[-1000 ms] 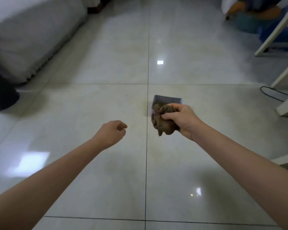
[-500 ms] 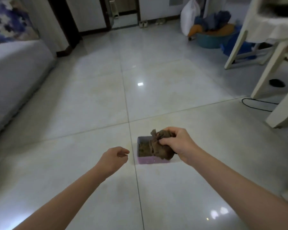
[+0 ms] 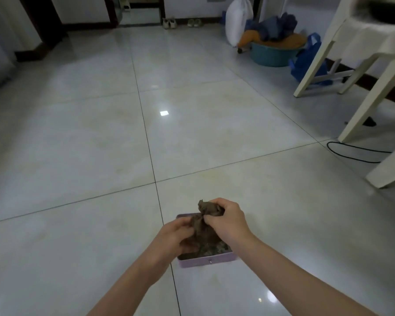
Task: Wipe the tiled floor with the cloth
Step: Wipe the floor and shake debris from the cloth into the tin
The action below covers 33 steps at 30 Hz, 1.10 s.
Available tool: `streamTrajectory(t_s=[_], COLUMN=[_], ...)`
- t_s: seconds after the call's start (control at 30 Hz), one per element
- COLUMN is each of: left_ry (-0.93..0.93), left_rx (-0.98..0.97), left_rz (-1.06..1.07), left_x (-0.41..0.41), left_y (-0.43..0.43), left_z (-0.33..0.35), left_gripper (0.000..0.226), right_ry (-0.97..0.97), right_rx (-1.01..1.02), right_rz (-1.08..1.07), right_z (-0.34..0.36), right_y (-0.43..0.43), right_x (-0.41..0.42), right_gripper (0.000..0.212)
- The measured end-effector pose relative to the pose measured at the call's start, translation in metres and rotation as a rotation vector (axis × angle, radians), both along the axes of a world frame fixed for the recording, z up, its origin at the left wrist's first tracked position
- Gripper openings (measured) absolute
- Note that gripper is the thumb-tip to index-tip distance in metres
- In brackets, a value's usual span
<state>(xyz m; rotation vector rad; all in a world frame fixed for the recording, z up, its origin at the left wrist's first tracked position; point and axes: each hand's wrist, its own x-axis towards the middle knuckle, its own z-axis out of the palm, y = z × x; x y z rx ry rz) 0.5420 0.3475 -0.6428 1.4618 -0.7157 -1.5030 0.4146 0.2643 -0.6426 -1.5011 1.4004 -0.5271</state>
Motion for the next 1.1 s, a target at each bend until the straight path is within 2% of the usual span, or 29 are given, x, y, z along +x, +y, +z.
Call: streamTrajectory(t_s=[0.07, 0.17, 0.2, 0.27, 0.33, 0.47, 0.5, 0.6, 0.7, 0.8, 0.87, 1.0, 1.1], left_ry=[0.072, 0.029, 0.045, 0.110, 0.105, -0.173, -0.229, -0.320, -0.425, -0.492, -0.529, -0.634, -0.659], left_rx=[0.032, 0.064, 0.080, 0.101, 0.086, 0.009, -0.003, -0.002, 0.011, -0.030, -0.056, -0.055, -0.144], left_rz=[0.009, 0.085, 0.138, 0.225, 0.237, 0.173, 0.184, 0.208, 0.148, 0.086, 0.096, 0.123, -0.087], left_x=[-0.002, -0.006, -0.005, 0.001, 0.011, 0.023, 0.026, 0.032, 0.035, 0.037, 0.038, 0.034, 0.026], left_y=[-0.003, -0.007, -0.009, -0.013, -0.017, -0.024, -0.026, -0.032, -0.035, -0.039, -0.041, -0.035, -0.028], left_z=[-0.010, -0.025, -0.028, -0.029, -0.029, -0.026, -0.026, -0.028, -0.028, -0.025, -0.023, -0.018, -0.008], left_gripper=[0.020, 0.015, 0.011, 0.004, 0.005, 0.004, 0.005, 0.006, 0.008, 0.011, 0.014, 0.043, 0.045], right_ry=[0.041, 0.069, 0.076, 0.103, 0.165, 0.442, 0.439, 0.298, 0.062, -0.119, -0.171, -0.294, -0.325], right_rx=[0.014, 0.097, 0.115, 0.101, 0.037, -0.339, -0.392, -0.443, -0.450, -0.513, -0.485, -0.441, -0.456], right_rz=[0.040, 0.060, 0.036, -0.003, 0.022, 0.168, 0.174, 0.169, 0.080, 0.098, 0.131, 0.050, 0.048], right_z=[-0.011, -0.020, -0.020, -0.018, -0.010, 0.013, 0.020, 0.041, 0.057, 0.072, 0.079, 0.092, 0.102], right_y=[-0.002, -0.007, -0.009, -0.012, -0.013, -0.013, -0.012, -0.010, -0.011, -0.004, -0.003, -0.013, -0.016], right_x=[0.001, -0.003, -0.008, -0.020, -0.034, -0.042, -0.041, -0.036, -0.035, -0.030, -0.024, -0.020, -0.025], right_gripper=[0.025, 0.043, 0.043, 0.029, 0.015, 0.025, 0.026, 0.022, 0.018, 0.014, 0.021, 0.029, 0.030])
